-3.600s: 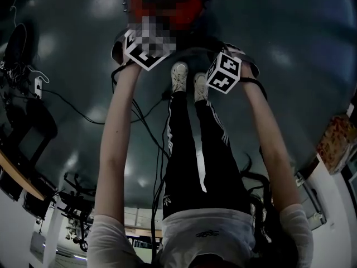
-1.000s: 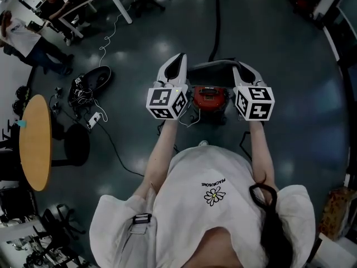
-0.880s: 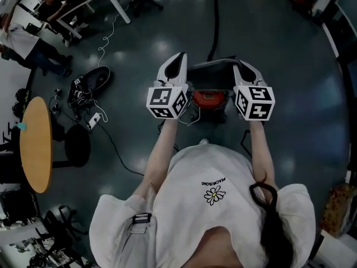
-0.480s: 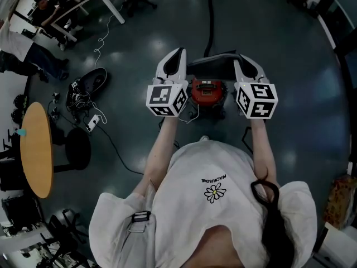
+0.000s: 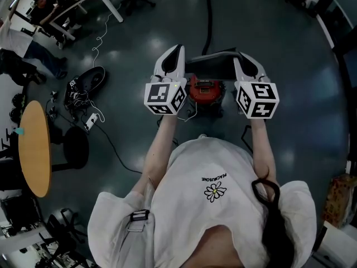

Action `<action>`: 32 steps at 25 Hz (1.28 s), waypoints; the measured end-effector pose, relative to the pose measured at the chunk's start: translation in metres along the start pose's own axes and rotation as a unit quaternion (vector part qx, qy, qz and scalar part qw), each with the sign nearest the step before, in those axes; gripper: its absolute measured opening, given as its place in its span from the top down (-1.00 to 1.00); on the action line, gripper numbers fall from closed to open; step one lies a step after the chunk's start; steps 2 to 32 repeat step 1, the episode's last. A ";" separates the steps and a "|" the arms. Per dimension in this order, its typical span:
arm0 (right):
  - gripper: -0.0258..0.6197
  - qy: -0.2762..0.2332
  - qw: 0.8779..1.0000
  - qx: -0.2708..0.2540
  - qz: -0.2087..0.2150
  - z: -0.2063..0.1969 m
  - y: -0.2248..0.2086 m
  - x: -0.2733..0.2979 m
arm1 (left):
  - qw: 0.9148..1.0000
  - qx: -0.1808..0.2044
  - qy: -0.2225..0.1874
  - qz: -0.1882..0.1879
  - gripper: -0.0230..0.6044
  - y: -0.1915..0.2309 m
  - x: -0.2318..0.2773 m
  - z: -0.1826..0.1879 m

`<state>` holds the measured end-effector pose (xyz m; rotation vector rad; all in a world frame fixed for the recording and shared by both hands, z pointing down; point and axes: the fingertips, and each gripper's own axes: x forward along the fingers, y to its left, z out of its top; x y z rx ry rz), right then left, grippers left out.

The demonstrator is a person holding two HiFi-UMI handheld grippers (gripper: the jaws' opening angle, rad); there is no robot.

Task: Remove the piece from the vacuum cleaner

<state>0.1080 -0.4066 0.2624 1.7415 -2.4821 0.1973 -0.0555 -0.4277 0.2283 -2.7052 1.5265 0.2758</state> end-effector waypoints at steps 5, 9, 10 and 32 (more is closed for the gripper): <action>0.81 0.000 1.000 0.001 0.001 0.000 0.002 0.000 | 1.000 0.000 -0.001 0.000 0.93 0.001 -0.002 0.000; 0.81 0.000 1.000 0.001 0.001 0.000 0.002 0.000 | 1.000 0.000 -0.001 0.000 0.93 0.001 -0.002 0.000; 0.81 0.000 1.000 0.001 0.001 0.000 0.002 0.000 | 1.000 0.000 -0.001 0.000 0.93 0.001 -0.002 0.000; 0.81 0.000 1.000 0.001 0.001 0.000 0.002 0.000 | 1.000 0.000 -0.001 0.000 0.93 0.001 -0.002 0.000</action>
